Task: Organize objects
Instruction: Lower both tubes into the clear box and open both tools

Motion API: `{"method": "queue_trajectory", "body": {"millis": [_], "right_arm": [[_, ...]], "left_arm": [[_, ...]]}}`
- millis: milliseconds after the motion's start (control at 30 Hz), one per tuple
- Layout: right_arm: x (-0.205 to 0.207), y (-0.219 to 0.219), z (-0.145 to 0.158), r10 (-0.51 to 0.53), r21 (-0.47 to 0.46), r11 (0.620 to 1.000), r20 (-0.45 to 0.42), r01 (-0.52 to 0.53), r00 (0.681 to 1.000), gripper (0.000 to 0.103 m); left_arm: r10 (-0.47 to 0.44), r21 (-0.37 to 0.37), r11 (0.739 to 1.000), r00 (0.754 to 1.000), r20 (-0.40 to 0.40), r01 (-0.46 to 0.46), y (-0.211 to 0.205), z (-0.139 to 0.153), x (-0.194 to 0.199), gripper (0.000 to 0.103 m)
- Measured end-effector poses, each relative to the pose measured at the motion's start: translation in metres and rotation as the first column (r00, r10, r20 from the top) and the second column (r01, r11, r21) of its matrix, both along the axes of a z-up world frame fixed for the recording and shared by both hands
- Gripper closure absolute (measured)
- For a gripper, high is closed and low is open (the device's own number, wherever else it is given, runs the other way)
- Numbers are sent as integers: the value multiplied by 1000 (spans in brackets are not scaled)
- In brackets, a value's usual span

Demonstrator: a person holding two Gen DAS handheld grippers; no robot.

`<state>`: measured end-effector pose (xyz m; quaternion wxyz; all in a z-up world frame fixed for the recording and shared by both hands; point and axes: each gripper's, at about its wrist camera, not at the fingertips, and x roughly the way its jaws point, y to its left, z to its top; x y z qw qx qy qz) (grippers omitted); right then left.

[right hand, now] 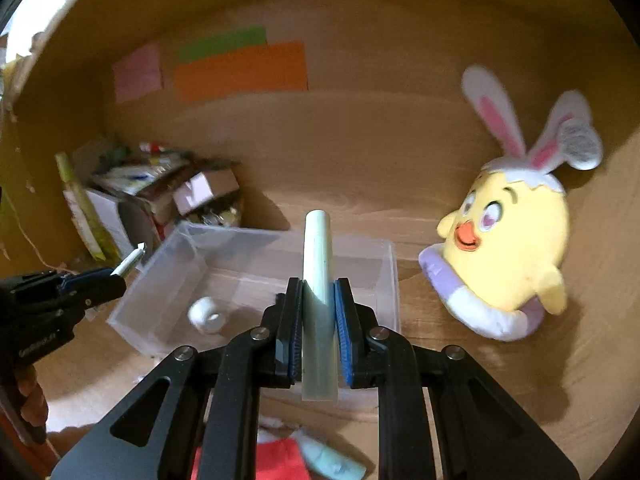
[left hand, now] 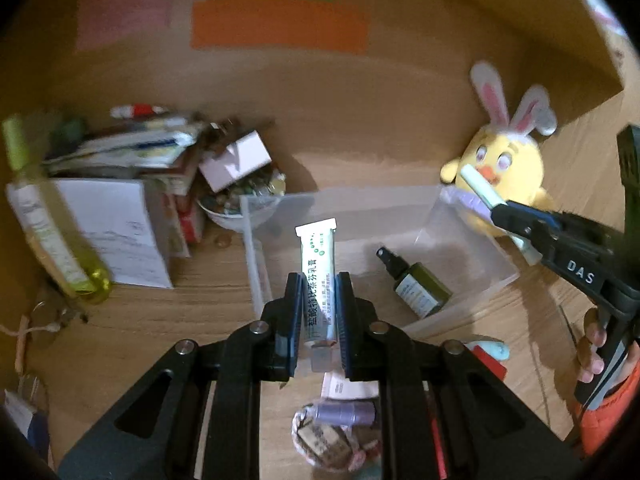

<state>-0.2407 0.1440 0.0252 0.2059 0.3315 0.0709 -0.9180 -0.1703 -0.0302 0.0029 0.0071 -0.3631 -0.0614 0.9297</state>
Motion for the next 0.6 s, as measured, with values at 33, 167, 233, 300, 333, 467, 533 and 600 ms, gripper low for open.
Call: {"method": "queue_trajectory", "body": {"millis": [33,167,233,300,333,467,533,600], "right_arm": [[-6,-2,-5,1,10,1000,19,-1,1000,89],[-29,-13,-32,6,69,998,97,-13,995,89],[-37,-18,-45,13,98,995,131,-26,991,89],[-41,-22,-54,17,122,992,149,-35,989,89],[-43,-23,-57,19,131,991,155,-40,988,89],[-47,-27,-66,28,154,986,184,-57,982,89],[-47,-29,-68,25,174,983,187,-58,982,89],[-45,-27,-68,26,177,982,191,-61,981,89]], "left_arm": [[-5,-1,1000,1000,20,5,1,-4,-7,87],[-17,-19,1000,997,76,18,6,-19,-30,87],[-21,-42,999,996,89,25,10,-24,-36,87],[-26,-62,998,995,99,32,14,-28,-41,87],[-26,-70,997,994,102,33,15,-30,-43,87],[-26,-68,997,993,119,34,14,-35,-48,87],[-26,-58,998,992,127,33,12,-37,-48,87],[-29,-47,998,991,127,35,10,-37,-46,87]]}}
